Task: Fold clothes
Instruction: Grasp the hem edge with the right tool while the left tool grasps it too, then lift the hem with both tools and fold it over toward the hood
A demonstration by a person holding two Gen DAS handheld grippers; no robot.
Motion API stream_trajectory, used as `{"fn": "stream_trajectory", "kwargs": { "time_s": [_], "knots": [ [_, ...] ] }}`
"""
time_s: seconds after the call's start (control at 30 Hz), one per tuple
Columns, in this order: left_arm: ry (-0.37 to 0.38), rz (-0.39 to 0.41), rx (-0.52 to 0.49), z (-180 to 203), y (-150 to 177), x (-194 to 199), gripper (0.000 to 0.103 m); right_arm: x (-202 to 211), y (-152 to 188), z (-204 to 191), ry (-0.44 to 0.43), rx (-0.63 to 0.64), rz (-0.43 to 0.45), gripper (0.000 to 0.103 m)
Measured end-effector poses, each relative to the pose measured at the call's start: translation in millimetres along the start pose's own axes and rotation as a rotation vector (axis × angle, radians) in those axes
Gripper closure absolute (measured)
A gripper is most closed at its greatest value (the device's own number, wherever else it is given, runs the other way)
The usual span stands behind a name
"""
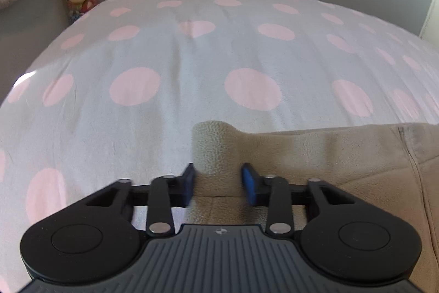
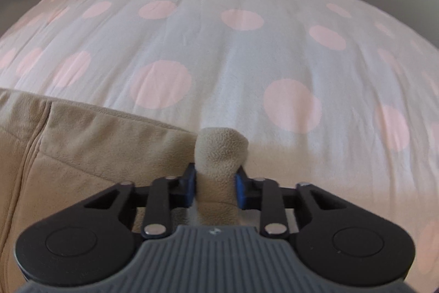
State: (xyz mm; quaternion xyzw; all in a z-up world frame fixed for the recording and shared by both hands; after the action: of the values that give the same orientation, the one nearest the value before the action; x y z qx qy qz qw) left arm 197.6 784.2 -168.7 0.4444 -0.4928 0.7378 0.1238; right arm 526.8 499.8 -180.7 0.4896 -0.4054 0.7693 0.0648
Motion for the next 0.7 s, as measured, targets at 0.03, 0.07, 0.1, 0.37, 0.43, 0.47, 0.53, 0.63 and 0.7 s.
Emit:
{"fn": "stream_trajectory", "kwargs": {
  "time_s": [0.03, 0.07, 0.1, 0.37, 0.43, 0.47, 0.53, 0.63, 0.7],
  "knots": [
    [-0.007, 0.0, -0.01, 3, -2, 5, 0.082, 7, -2, -1, 0.011, -0.004, 0.012, 0.079],
    [0.0, 0.005, -0.008, 4, -4, 12, 0.084, 14, -4, 1, 0.01, -0.015, 0.026, 0.079],
    [0.009, 0.012, -0.008, 5, -6, 20, 0.084, 23, -6, 4, 0.005, -0.027, 0.039, 0.08],
    [0.066, 0.076, -0.047, 8, -19, 102, 0.085, 122, -11, 29, -0.1, -0.016, 0.143, 0.08],
    [0.078, 0.096, -0.056, 9, -17, 127, 0.086, 150, -7, 35, -0.118, -0.012, 0.171, 0.081],
    [0.078, 0.103, -0.061, 10, -15, 141, 0.086, 165, -2, 37, -0.123, -0.011, 0.182, 0.081],
    [0.077, 0.114, -0.071, 11, -9, 168, 0.086, 194, 7, 42, -0.131, -0.008, 0.202, 0.081],
    [0.079, 0.127, -0.088, 16, 4, 205, 0.088, 236, 23, 46, -0.145, -0.006, 0.235, 0.081],
    [0.08, 0.136, -0.1, 19, 15, 230, 0.088, 267, 36, 47, -0.154, 0.003, 0.261, 0.081]
  ]
}}
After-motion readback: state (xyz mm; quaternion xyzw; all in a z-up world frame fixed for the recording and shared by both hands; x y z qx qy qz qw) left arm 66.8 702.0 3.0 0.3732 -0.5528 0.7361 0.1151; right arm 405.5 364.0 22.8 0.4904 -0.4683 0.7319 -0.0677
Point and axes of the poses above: each gripper's, at about its wrist camera, not at the fingertips, and x roughly against the way its jaws point, z to its right, y to its underside, the point moved 2 cm from there along -x, roughly the way its jaws point, and after that the axes turned 10 degrees about y, right-handed, at the moved point
